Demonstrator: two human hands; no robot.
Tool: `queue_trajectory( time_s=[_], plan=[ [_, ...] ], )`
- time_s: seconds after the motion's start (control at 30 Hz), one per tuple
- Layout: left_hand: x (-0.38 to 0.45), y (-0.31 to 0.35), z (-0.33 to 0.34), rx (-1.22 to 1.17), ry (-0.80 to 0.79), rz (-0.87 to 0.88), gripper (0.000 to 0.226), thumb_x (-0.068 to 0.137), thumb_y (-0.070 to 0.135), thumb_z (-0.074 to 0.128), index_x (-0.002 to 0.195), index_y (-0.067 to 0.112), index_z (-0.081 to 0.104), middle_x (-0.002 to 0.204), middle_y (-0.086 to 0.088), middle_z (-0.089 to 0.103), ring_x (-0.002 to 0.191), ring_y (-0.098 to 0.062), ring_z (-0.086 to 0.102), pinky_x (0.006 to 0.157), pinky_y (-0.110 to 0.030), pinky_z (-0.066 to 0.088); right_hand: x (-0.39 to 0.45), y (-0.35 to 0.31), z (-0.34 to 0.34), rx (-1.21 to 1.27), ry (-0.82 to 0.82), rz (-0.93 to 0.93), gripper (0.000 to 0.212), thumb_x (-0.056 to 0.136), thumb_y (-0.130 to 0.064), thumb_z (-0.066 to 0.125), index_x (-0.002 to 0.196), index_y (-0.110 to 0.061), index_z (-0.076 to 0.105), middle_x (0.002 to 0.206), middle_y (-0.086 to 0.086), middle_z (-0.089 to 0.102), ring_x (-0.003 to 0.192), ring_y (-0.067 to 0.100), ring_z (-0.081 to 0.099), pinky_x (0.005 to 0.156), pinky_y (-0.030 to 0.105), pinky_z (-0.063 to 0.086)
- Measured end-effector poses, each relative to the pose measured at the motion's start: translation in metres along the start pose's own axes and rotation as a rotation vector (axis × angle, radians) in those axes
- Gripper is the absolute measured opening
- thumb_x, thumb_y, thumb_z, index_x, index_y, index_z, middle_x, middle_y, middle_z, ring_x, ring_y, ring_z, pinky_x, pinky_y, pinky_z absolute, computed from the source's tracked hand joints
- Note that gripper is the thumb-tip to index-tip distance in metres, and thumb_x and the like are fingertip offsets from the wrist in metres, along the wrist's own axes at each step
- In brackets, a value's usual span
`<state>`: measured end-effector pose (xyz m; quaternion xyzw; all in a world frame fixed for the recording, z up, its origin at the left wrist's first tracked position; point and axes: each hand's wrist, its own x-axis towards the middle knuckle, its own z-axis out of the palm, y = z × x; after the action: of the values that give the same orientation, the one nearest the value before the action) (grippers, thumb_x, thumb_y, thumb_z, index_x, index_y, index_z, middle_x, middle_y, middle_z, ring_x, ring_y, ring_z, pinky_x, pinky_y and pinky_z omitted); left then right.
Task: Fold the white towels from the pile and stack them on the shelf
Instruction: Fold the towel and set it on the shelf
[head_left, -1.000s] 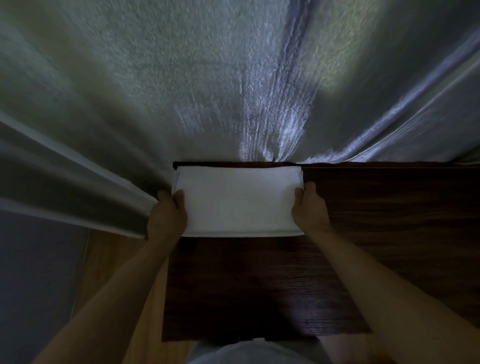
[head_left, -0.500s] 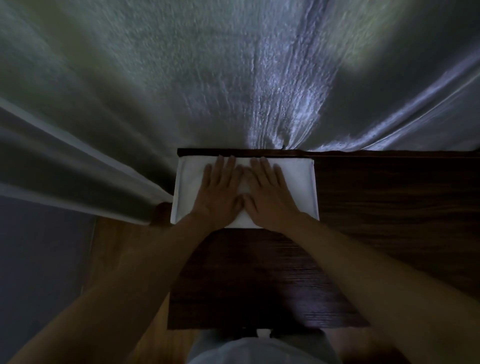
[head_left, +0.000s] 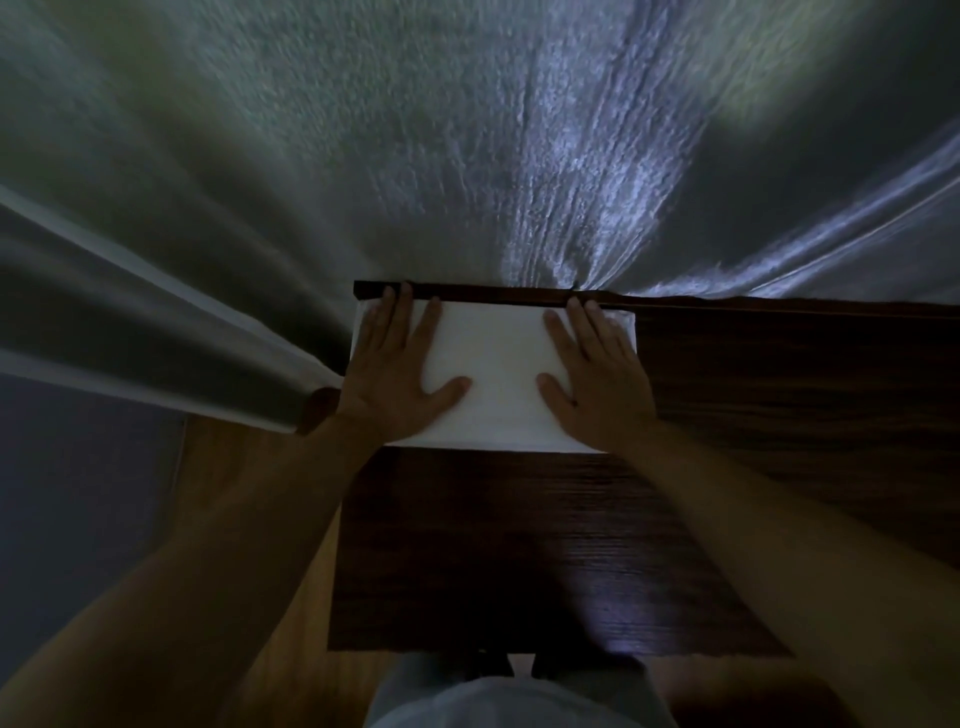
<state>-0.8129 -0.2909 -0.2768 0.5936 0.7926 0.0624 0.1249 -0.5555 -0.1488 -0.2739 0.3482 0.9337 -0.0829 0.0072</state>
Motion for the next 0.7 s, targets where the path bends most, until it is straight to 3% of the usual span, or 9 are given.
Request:
queue_trajectory(
  time_s=[0.13,0.3,0.37,0.53,0.63,0.7],
  plan=[
    [0.002,0.001,0.001,0.005,0.021,-0.039,0.103,0.084,0.085,0.035,0.161,0.03,-0.006,0.168,-0.016,-0.014,0.155,-0.034,-0.013,0.126,-0.049,-0.003,0.003,0.001,-0.002,-0.001,-0.046,0.002,0.077,0.1,-0.06,0.03,0.163,-0.02,0.014,0.171,0.01,0.005,0.158,0.027,-0.001,0.127,0.043,0.003],
    [0.004,0.005,-0.009,0.045,-0.086,-0.049,0.106,0.082,0.089,0.029,0.159,0.031,-0.016,0.166,-0.016,-0.023,0.153,-0.036,-0.019,0.125,-0.051,-0.005,0.013,0.004,-0.02,0.018,-0.281,0.014,0.08,0.101,-0.065,0.025,0.162,-0.026,-0.008,0.17,0.006,-0.016,0.156,0.024,-0.017,0.127,0.043,-0.005],
    [0.004,0.011,-0.02,0.087,-0.124,-0.072,0.107,0.08,0.091,0.022,0.158,0.029,-0.018,0.165,-0.016,-0.023,0.153,-0.035,-0.021,0.125,-0.05,-0.007,0.015,0.003,-0.038,0.023,-0.337,-0.012,0.08,0.103,-0.06,0.03,0.162,-0.022,-0.008,0.17,0.007,-0.016,0.157,0.025,-0.014,0.127,0.044,-0.001],
    [-0.001,0.063,-0.05,0.121,-0.011,0.023,0.096,0.09,0.079,0.02,0.16,0.014,0.012,0.168,-0.014,0.011,0.155,-0.033,0.008,0.126,-0.05,0.011,-0.009,0.0,-0.086,0.139,-0.24,-0.041,0.076,0.106,-0.046,0.039,0.163,-0.011,0.003,0.171,0.009,0.001,0.158,0.025,0.003,0.128,0.038,0.007],
    [-0.002,0.111,-0.066,0.049,0.082,0.115,0.078,0.096,0.067,0.037,0.15,0.01,0.04,0.154,-0.014,0.043,0.14,-0.032,0.041,0.112,-0.046,0.039,-0.035,0.012,-0.113,0.253,-0.212,0.064,0.068,0.106,-0.039,0.045,0.161,-0.009,0.019,0.165,0.015,0.028,0.15,0.031,0.031,0.122,0.04,0.029],
    [-0.002,0.146,-0.072,0.061,0.121,0.16,0.069,0.097,0.065,0.039,0.141,0.014,0.05,0.139,-0.011,0.058,0.124,-0.03,0.055,0.099,-0.042,0.045,-0.058,0.029,-0.127,0.256,-0.139,0.121,0.058,0.103,-0.035,0.049,0.154,-0.009,0.036,0.15,0.019,0.049,0.134,0.037,0.049,0.109,0.044,0.044]
  ],
)
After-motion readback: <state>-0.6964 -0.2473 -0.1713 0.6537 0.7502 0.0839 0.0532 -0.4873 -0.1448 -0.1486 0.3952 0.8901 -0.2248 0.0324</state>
